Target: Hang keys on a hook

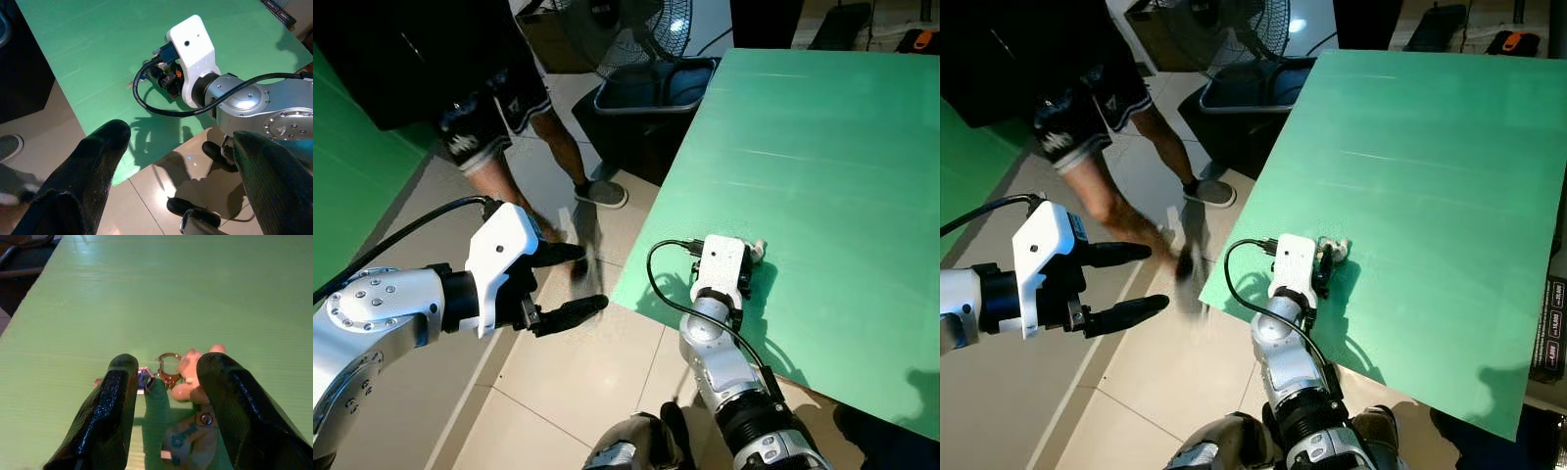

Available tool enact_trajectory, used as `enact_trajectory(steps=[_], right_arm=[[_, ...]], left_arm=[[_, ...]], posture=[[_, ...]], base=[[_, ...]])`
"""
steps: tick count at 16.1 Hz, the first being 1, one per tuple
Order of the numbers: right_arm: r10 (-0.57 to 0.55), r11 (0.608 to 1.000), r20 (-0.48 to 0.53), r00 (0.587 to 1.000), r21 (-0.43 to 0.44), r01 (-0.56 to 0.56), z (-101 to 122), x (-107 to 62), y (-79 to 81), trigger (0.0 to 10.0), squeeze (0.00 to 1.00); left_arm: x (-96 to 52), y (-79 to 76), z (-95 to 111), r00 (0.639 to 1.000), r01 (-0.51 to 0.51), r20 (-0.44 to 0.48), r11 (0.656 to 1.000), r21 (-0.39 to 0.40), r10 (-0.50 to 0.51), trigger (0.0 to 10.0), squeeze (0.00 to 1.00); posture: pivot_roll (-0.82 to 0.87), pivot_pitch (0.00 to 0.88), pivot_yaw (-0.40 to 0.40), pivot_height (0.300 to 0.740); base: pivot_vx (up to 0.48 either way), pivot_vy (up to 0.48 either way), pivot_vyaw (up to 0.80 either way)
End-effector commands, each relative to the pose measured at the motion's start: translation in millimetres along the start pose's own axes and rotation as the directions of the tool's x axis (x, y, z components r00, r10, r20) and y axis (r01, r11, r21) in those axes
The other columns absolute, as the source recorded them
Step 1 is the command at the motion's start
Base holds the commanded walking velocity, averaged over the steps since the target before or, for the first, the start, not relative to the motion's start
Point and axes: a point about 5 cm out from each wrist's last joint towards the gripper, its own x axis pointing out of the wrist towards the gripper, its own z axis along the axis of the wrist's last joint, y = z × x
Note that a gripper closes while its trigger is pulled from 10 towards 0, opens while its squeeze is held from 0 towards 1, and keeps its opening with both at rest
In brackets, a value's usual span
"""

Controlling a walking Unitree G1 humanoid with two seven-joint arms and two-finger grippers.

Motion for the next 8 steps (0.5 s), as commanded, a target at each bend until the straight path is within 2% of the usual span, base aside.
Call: enact_trajectory(steps=[1, 3, 8], right_arm=[[0.151, 0.977, -0.130, 0.980, 0.173, -0.128, 1.7, -56.2, 62.6, 10.0, 0.00], [0.151, 0.975, -0.159, 0.976, 0.188, -0.120, -4.9, -53.7, 59.9, 10.0, 0.00], [0.124, 0.986, -0.269, 0.955, 0.139, -0.089, -36.5, -50.4, 45.8, 10.0, 0.00]], left_arm=[[-3.4, -0.1, -3.5, 1.000, -0.003, -0.026, 1.000, -0.004, 0.003, 10.0, 0.00], [-3.9, -0.6, -3.2, 1.000, -0.002, -0.027, 1.000, -0.003, 0.002, 10.0, 0.00], [-5.1, -1.0, -3.1, 0.999, -0.007, -0.035, 1.000, -0.004, 0.006, 10.0, 0.00]], posture=[[0.03, 0.278, 0.400, 0.740], [0.04, 0.283, 0.400, 0.740], [0.06, 0.299, 0.400, 0.740]], base=[[0.000, 0.000, 0.00], [0.000, 0.000, 0.00], [0.000, 0.000, 0.00]])
